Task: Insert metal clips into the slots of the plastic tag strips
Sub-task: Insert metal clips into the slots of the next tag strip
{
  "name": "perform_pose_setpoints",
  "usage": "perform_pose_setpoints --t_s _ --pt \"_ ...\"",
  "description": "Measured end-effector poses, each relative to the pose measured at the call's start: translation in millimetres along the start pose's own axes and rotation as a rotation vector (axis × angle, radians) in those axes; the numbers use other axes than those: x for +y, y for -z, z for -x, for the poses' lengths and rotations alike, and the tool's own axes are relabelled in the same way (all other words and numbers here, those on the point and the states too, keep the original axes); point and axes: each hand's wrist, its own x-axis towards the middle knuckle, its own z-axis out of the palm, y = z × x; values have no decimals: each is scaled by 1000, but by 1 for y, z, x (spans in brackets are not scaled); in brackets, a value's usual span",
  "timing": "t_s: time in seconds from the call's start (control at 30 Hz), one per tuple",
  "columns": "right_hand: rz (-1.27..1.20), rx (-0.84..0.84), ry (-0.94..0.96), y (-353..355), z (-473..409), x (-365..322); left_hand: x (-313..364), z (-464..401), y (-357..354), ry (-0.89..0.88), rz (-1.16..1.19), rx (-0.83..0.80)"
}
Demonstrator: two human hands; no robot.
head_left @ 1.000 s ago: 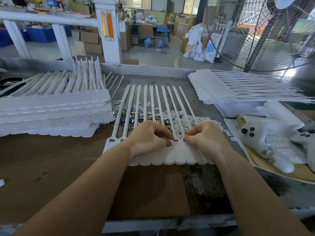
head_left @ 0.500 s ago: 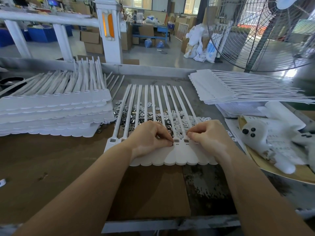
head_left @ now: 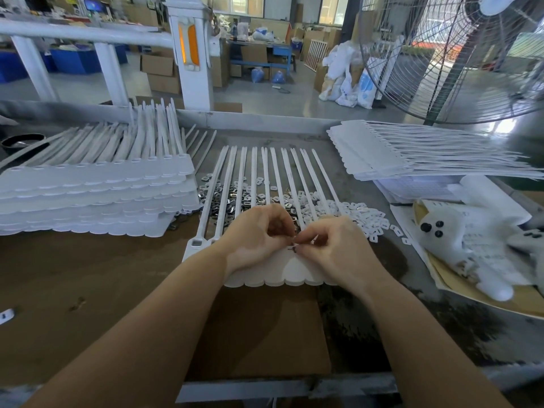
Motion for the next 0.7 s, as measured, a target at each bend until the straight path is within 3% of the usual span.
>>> perform_pose_setpoints --t_s 0.7 --pt "170 -27 128 0 -1 -3 -4 -1 -4 9 -26 58"
